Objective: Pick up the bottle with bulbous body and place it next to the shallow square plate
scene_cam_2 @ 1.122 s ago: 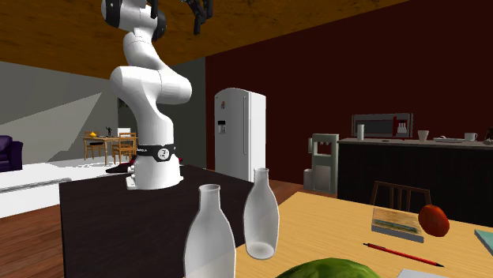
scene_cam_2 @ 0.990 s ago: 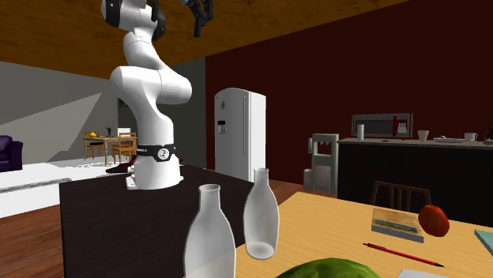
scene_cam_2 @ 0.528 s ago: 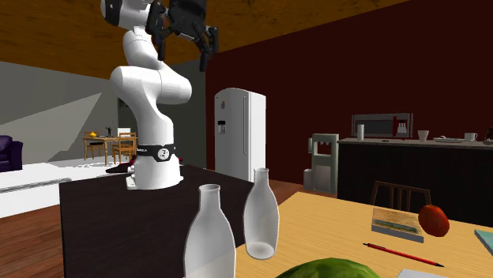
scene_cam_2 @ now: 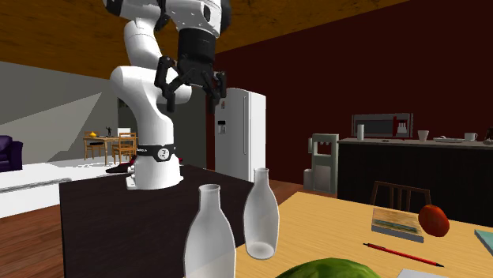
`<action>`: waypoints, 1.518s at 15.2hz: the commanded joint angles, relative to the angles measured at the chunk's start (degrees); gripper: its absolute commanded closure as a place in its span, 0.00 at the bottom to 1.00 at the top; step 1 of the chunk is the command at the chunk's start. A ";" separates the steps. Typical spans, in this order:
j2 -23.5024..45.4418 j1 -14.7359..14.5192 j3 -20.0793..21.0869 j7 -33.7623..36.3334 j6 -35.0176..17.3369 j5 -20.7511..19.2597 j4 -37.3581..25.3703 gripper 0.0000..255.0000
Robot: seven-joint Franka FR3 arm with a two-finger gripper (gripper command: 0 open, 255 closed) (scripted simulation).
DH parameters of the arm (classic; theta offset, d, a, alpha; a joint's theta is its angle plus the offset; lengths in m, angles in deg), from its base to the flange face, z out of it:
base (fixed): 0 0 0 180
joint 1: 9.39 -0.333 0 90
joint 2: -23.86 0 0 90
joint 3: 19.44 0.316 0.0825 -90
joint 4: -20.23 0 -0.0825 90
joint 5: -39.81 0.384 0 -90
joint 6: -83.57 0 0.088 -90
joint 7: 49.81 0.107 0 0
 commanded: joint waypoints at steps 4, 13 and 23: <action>9.54 -0.76 -0.75 -0.10 -13.65 -0.01 3.41 0.00; 27.50 -2.16 -1.39 -0.92 -32.98 1.28 4.17 0.00; 33.21 -2.19 -1.52 -1.26 -39.03 1.71 4.52 0.00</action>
